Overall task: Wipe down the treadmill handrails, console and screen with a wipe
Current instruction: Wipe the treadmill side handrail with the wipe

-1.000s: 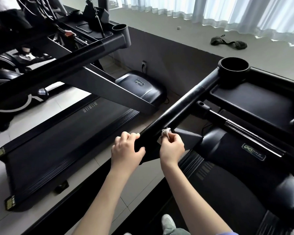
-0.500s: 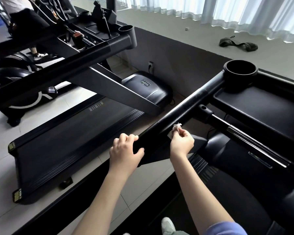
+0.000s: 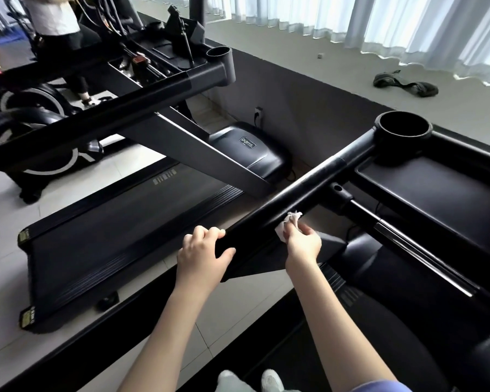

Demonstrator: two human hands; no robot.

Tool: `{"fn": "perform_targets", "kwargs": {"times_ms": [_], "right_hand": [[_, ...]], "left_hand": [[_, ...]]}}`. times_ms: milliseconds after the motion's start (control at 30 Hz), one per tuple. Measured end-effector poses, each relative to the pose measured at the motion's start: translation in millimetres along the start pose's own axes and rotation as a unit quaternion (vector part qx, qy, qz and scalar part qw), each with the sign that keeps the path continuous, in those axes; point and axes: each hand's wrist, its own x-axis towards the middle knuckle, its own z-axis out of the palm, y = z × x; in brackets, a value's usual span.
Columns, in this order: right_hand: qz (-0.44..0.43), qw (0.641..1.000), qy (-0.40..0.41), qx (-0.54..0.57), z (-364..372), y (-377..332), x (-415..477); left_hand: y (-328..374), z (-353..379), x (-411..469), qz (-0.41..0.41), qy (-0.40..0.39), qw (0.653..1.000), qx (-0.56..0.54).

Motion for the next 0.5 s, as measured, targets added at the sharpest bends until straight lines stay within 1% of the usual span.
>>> {"fn": "perform_targets", "kwargs": {"times_ms": [67,133,233,300,400,500], "right_hand": [[0.043,0.999,-0.016,0.016,-2.0,-4.3,0.2],[0.060,0.997,-0.022,0.046,-4.0,-5.3,3.1],[0.056,0.996,-0.027,0.058,-4.0,-5.4,6.1],[0.054,0.997,-0.015,0.053,-3.5,-7.9,8.4],[0.058,0.996,0.007,0.066,-2.0,-7.0,11.0],[0.033,0.997,0.022,0.067,2.6,0.9,6.2]], "left_hand": [[-0.2,-1.3,1.3,0.000,-0.006,1.000,0.001],[0.6,-3.6,4.5,-0.001,-0.019,1.000,0.009],[4.4,-7.4,12.8,-0.002,-0.040,0.999,0.017],[10.4,-9.2,20.0,0.004,-0.046,0.999,0.010],[19.9,-8.2,31.1,0.032,-0.060,0.997,0.024],[26.8,-4.2,37.9,0.057,-0.081,0.995,0.018]]}}
